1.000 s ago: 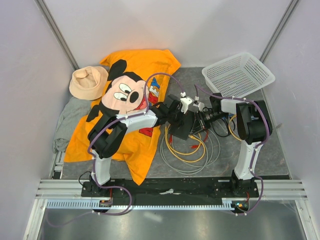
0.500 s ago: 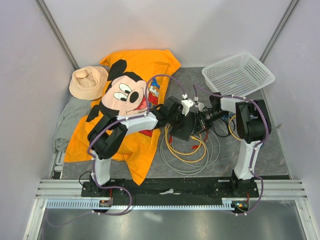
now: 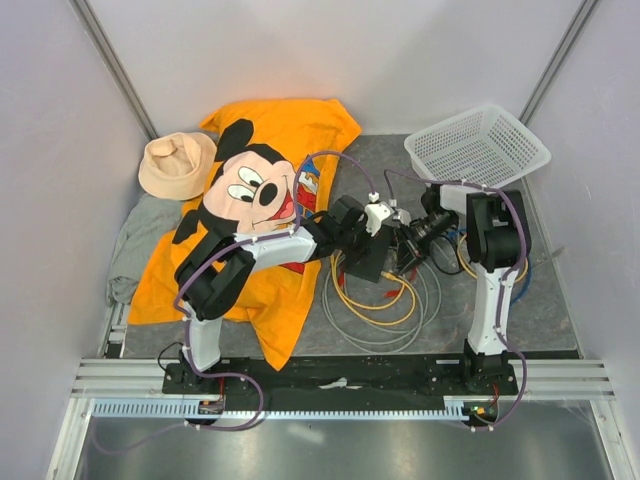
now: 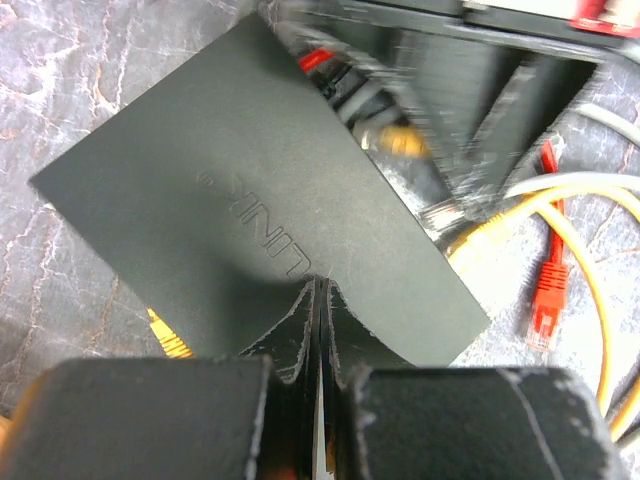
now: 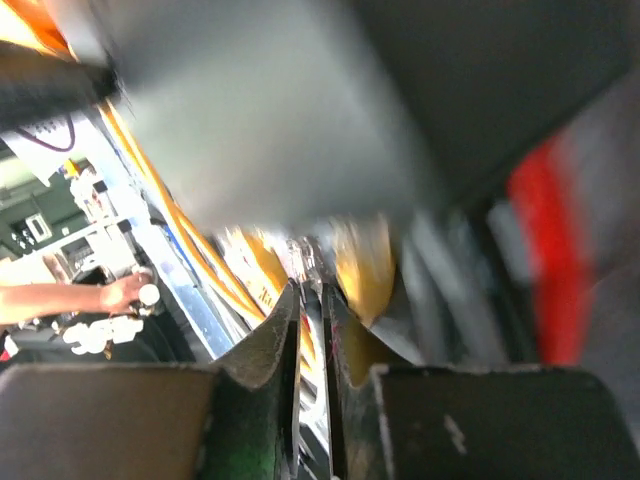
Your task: Pull the plug from the switch port
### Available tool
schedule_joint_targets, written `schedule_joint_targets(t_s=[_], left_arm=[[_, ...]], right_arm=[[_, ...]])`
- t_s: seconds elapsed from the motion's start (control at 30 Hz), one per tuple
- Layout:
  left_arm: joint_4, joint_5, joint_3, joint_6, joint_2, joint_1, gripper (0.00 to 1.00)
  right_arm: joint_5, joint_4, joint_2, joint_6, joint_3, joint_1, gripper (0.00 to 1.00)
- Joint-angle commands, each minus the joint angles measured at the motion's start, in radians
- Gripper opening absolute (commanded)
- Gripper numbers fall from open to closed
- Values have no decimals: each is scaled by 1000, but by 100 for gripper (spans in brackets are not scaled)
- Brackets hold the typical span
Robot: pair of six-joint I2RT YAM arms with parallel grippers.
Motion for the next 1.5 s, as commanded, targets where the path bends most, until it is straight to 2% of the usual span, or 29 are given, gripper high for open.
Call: schedule_joint_targets(t_s=[0.0,0.07,0.2,0.4,0.53,0.67,0.8,1.03,1.2,1.37,1.47], left_arm=[[-186,-56,-60,49,37,-2,2],[-186,-53,-57,45,37,-2,2],[-191,-41,-46,32,51,-5,2],[-194,-41,-29,26,48,-9,2],[-190,-44,-34,26,39,-9,1],[-185,-42,-43,23,33,-9,1],[-186,-42,-40,23,36,-9,1],[-188,-33,-32,9,47,-9,2],[-191,-33,-9,6,44,-9,1],[-200,-15,35,15,27,-9,2],[-216,45,63,41,11,-8,2]], right_arm=[[148,181,-137,-42,-236,-17,7],[150,223,-218,-43,-280,-21,7],[7,233,-352,-60,-229,-51,8],[-1,37,-452,-213,-39,-52,8],[117,-64,-504,-287,26,-60,8],[379,-55,-557,-324,62,-78,8],[490,-52,-593,-391,92,-172,7],[732,-47,-610,-623,105,-314,7],[769,-44,-516,-660,202,-439,6],[739,-4,-450,-594,190,-474,6],[678,23,-444,-517,152,-474,13]])
